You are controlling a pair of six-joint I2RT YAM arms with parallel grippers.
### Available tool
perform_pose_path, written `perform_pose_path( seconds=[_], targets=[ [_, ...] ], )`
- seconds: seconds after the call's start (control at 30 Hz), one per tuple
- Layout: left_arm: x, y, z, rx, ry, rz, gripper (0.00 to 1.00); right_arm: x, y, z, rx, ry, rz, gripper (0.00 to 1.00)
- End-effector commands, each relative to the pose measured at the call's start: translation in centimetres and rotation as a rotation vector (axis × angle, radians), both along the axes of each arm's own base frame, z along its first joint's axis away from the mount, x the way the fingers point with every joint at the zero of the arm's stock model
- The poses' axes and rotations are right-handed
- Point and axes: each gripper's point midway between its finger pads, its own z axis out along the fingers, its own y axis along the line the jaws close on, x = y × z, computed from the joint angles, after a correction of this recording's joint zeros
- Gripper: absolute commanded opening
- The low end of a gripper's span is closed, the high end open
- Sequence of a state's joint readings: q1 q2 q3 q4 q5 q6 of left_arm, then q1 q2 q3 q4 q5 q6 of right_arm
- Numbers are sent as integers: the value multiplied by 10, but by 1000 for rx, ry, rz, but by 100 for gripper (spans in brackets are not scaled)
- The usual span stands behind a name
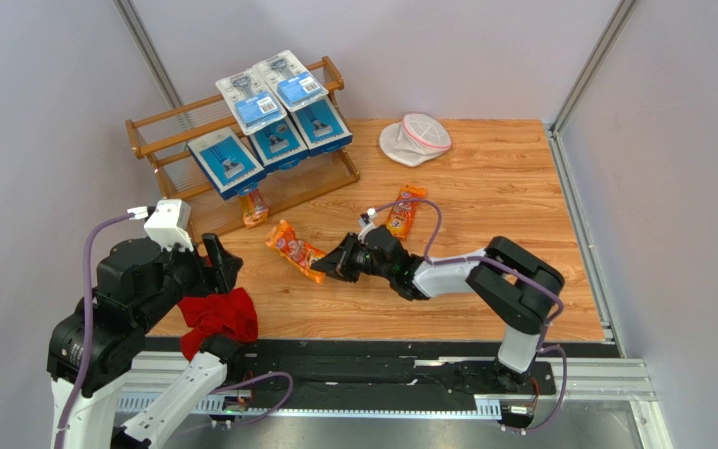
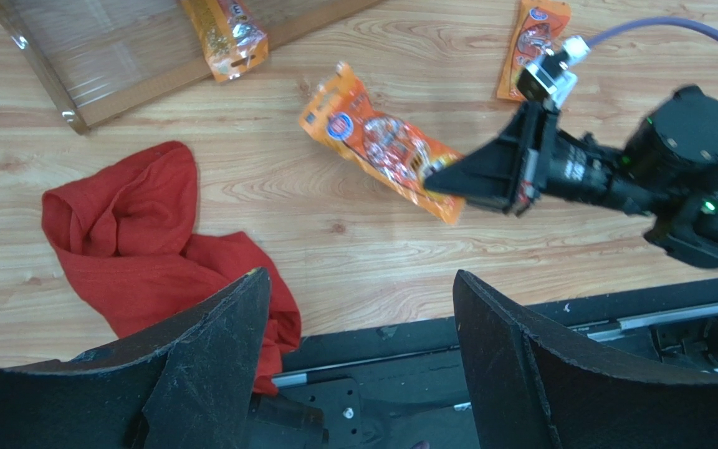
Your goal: Place and organize the shaving razors onto the shelf
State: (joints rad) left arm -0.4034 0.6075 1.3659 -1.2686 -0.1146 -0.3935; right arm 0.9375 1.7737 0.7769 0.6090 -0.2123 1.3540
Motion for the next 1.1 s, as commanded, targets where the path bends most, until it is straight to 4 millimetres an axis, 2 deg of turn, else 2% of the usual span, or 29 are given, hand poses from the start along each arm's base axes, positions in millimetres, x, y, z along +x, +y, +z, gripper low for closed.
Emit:
perform_pose_path(
  seconds=[0.0,0.03,0.1,0.13,0.17,0.2,0.23,0.4,0.47,0.5,0.57,0.6,0.63,0.83,0.87,0.93,0.97,1.0,1.07],
  targets=[
    [-4,6,-5,38,5,1,80,38,27,45,176,-71,-3,0],
    [-4,7,-5,39,3,5,80,46,31,36,167,-57,-11,0],
    [-6,9,-7,48,7,6,80,67,37,44,190,-59,-33,0],
    [-6,9,-7,48,10,9,80,73,40,32,180,-43,-40,0],
    [-7,8,-8,47,10,2,80,84,39,29,183,-30,-57,0],
    [-8,8,-9,47,14,0,80,94,45,40,208,-43,-61,0],
    [-8,8,-9,45,14,-3,80,99,48,27,188,-22,-66,0],
    [-12,12,-11,61,11,2,80,137,67,20,176,-6,-93,0],
    [-13,13,-11,66,11,3,80,147,70,16,170,2,-107,0],
    [-14,14,-11,66,11,2,80,151,73,7,165,18,-113,0],
    [-15,15,-11,67,8,2,80,163,75,12,182,6,-145,0],
    [-15,14,-12,68,12,2,80,166,75,6,173,14,-154,0],
    [-16,14,-12,66,12,-1,80,169,77,11,178,7,-163,0],
    [-16,15,-16,70,20,4,80,188,79,-1,172,16,-234,0],
    [-17,15,-15,65,13,2,80,193,82,3,184,10,-248,0],
    [-17,14,-17,64,16,1,80,199,85,-2,190,16,-262,0],
    [-17,14,-18,65,19,0,80,205,90,8,212,2,-266,0],
    [-17,15,-20,69,25,2,80,207,91,-2,198,14,-273,0],
    [-17,15,-22,72,29,1,80,214,95,-6,196,15,-289,0]
  ],
)
